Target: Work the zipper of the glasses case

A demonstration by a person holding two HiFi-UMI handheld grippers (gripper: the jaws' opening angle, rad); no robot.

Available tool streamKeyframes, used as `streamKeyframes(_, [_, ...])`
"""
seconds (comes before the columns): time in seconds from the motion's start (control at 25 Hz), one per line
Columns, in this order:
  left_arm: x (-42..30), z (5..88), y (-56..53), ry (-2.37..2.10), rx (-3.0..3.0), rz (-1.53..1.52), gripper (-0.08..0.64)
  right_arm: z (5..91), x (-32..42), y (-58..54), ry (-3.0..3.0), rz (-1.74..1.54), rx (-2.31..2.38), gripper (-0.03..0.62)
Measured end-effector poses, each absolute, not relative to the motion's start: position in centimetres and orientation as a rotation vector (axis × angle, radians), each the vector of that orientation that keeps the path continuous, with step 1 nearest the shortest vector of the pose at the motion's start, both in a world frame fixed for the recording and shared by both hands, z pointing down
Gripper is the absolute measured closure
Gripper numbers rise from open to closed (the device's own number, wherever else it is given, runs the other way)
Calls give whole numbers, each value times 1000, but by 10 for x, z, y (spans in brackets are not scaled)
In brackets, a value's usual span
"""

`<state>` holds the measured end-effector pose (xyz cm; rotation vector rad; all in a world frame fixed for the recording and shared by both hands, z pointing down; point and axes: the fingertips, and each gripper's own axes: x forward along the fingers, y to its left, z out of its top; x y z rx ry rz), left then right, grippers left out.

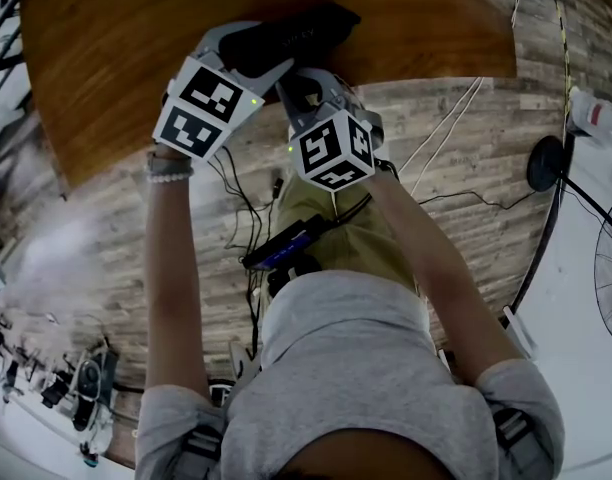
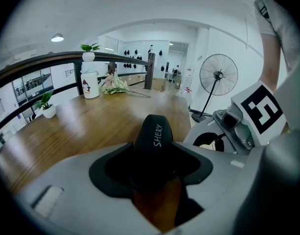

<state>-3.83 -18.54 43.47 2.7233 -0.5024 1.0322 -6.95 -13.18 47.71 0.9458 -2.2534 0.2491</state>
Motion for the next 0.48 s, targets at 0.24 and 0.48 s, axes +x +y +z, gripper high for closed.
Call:
streamKeyframes(0.24, [-43, 426, -179, -582, 2721, 947, 287, 477, -73, -125, -2278, 255, 865, 480])
streamKeyframes(0.48, [-68, 417, -167, -782, 2649, 854, 282, 460, -47, -120, -2255, 112, 783, 469])
